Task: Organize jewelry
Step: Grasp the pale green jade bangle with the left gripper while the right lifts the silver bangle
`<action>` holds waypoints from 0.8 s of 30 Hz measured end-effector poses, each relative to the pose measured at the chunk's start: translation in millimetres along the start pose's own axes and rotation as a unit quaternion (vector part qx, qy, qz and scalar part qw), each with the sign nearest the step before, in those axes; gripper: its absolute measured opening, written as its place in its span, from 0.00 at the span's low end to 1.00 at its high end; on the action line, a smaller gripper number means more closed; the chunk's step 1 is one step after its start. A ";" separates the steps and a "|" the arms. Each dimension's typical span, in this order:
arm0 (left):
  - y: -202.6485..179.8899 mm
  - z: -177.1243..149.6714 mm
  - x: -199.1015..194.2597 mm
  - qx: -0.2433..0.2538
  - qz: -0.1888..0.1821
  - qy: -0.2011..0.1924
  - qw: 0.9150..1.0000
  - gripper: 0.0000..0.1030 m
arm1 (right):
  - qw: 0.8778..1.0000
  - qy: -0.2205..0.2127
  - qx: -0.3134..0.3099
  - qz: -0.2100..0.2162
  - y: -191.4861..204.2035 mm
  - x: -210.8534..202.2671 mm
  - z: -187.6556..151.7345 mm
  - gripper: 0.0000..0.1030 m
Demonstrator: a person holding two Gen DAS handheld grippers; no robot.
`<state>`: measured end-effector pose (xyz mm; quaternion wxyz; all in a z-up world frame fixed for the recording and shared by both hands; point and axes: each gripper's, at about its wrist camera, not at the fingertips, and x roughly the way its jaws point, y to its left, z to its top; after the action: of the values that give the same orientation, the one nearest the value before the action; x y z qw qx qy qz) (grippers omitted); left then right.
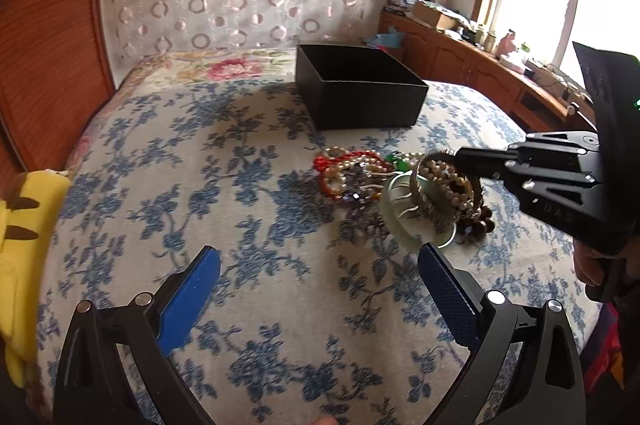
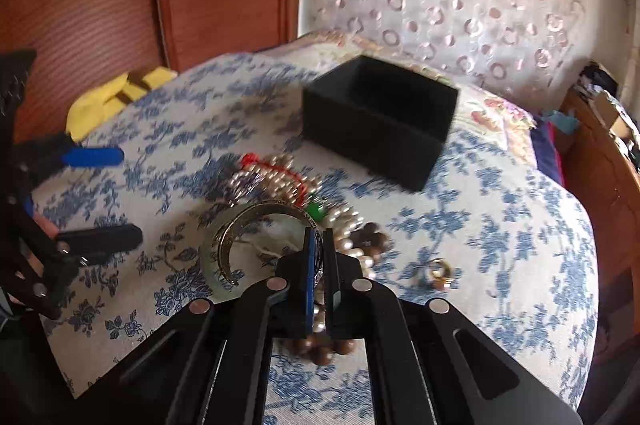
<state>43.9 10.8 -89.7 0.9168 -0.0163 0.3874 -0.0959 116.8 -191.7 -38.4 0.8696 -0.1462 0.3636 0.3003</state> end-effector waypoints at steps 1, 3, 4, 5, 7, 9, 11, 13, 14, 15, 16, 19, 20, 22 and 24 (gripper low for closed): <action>-0.6 1.8 2.3 -0.001 -0.007 0.001 1.000 0.93 | 1.000 -0.006 0.004 -0.005 -2.9 -4.1 0.2 0.04; -2.3 5.4 7.3 -0.004 -0.024 0.005 1.000 0.89 | 1.000 -0.017 0.010 -0.013 -9.4 -12.3 -0.7 0.04; -3.1 7.3 9.7 -0.004 -0.030 0.007 1.000 0.80 | 1.000 -0.020 0.014 -0.015 -11.8 -15.3 -1.4 0.04; -5.2 9.5 13.1 -0.004 -0.038 0.011 0.999 0.76 | 0.999 -0.023 0.018 -0.017 -14.7 -18.3 -2.7 0.04; -10.3 11.9 18.7 0.000 -0.053 0.018 0.998 0.60 | 0.999 -0.027 0.025 -0.021 -19.5 -23.1 -6.1 0.04; -16.6 15.8 25.6 0.008 -0.064 0.024 0.998 0.49 | 0.999 -0.029 0.030 -0.027 -25.3 -25.9 -10.2 0.04; -23.9 18.6 32.2 0.015 -0.067 0.031 0.997 0.37 | 0.999 -0.028 0.035 -0.029 -27.1 -26.1 -12.8 0.04; -28.1 19.7 39.7 0.017 -0.069 0.045 0.996 0.17 | 0.998 -0.027 0.039 -0.030 -28.5 -25.2 -15.6 0.04; -30.1 20.3 42.4 0.019 -0.066 0.048 0.996 0.16 | 0.998 -0.027 0.041 -0.030 -28.9 -24.7 -16.8 0.04; -32.5 21.2 44.9 0.022 -0.064 0.049 0.997 0.15 | 0.998 -0.027 0.042 -0.030 -30.5 -24.9 -18.8 0.04; -33.9 22.2 45.9 0.023 -0.062 0.049 0.997 0.14 | 0.998 -0.027 0.044 -0.029 -31.1 -24.4 -19.9 0.04; -36.6 25.8 48.5 0.030 -0.049 0.045 0.997 0.12 | 0.998 -0.027 0.047 -0.029 -31.3 -22.7 -22.0 0.04; -36.8 27.7 50.9 0.033 -0.043 0.045 0.998 0.10 | 0.998 -0.028 0.047 -0.028 -31.2 -22.4 -21.8 0.04; -38.4 29.0 51.6 0.038 -0.038 0.046 0.997 0.07 | 0.998 -0.027 0.047 -0.029 -31.1 -22.6 -21.6 0.04; -39.8 28.1 49.8 0.046 -0.035 0.043 0.997 0.07 | 0.998 -0.029 0.047 -0.029 -32.0 -23.1 -21.6 0.04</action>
<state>91.3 -38.8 -101.1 0.8950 0.0165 0.4210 -0.1464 112.3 -236.3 -35.5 0.8943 -0.1069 0.3474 0.2612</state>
